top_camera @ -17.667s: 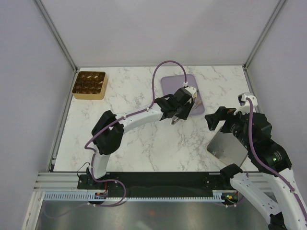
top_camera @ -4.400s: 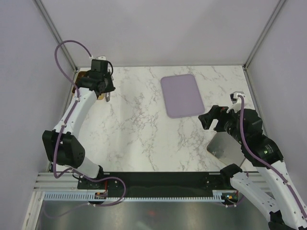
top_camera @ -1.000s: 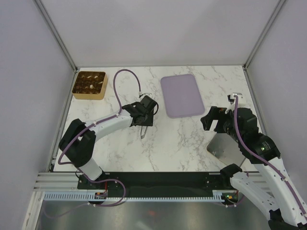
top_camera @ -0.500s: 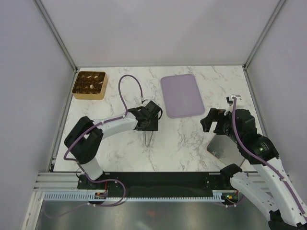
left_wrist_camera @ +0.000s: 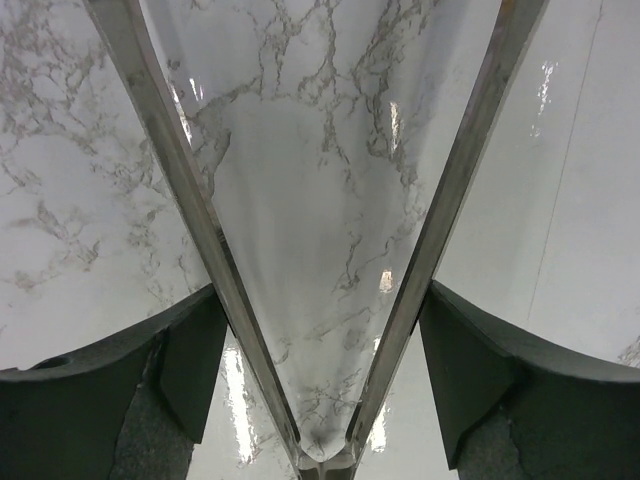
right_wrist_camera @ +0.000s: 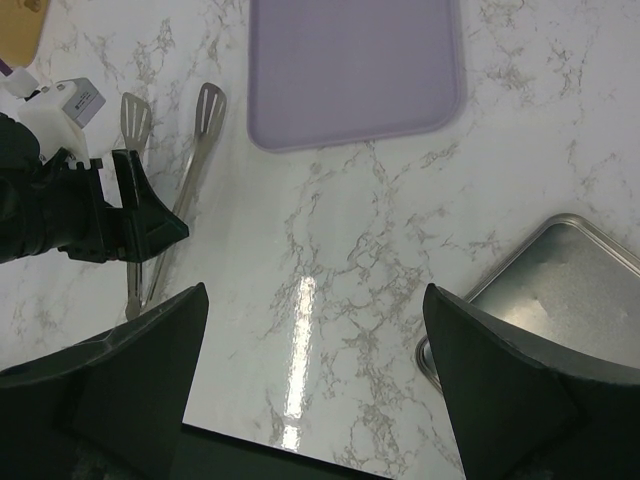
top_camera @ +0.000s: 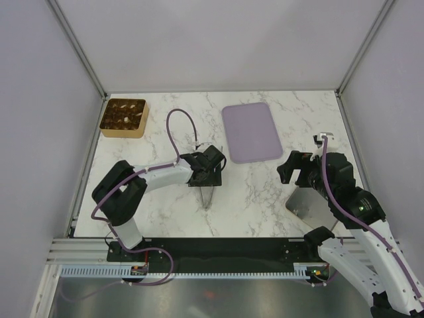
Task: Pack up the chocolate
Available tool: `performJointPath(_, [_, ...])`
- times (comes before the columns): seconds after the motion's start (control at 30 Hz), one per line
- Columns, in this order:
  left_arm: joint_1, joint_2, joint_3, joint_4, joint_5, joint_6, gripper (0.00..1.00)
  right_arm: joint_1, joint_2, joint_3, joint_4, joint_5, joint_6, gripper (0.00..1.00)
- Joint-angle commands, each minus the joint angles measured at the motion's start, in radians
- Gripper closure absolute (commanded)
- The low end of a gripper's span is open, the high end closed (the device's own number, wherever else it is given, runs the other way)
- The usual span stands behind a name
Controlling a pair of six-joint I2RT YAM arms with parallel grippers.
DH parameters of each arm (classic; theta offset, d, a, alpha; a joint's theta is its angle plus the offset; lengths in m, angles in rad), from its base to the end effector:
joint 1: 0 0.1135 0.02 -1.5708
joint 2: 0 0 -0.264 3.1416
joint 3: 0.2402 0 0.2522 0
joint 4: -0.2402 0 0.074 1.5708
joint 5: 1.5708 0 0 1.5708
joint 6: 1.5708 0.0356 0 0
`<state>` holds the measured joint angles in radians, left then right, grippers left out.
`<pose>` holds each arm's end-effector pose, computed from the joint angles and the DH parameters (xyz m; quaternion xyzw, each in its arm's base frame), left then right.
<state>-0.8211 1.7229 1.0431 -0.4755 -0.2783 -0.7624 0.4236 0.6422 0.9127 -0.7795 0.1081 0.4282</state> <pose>0.2333 -0.2363 0.1681 -0.0002 0.9695 -0.0500 0.2401 0.1147 0.0475 0.3416 0.0293 0.8610 0.1664 0.4797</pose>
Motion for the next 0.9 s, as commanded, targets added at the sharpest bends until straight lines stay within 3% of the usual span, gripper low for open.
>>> performJointPath(0.0, [-0.012,-0.009,-0.006,0.028,-0.006,-0.060,0.17,0.003,-0.004,-0.001,0.013,-0.002,0.017,0.02])
performJointPath(0.27, [-0.015,-0.120,-0.022,0.000,0.019,-0.058,0.00,0.003,0.004,0.025,0.008,-0.025,0.052,0.02])
performJointPath(0.4, [-0.015,-0.204,0.003,-0.035,0.014,-0.016,0.00,0.001,0.013,0.031,0.011,-0.036,0.073,0.02])
performJointPath(0.53, [-0.010,-0.290,0.121,-0.061,-0.035,0.090,0.03,0.003,0.022,0.040,0.017,-0.053,0.076,0.02])
performJointPath(0.57, [-0.004,-0.292,0.150,-0.098,-0.129,0.218,0.05,0.001,0.024,0.041,0.019,-0.054,0.076,0.02])
performJointPath(0.67, [0.034,-0.273,0.277,-0.112,-0.226,0.389,0.09,0.001,0.024,0.035,0.040,-0.061,0.076,0.02])
performJointPath(0.87, [0.299,-0.104,0.526,-0.110,-0.187,0.572,0.27,0.003,0.039,0.017,0.118,-0.097,0.089,0.02])
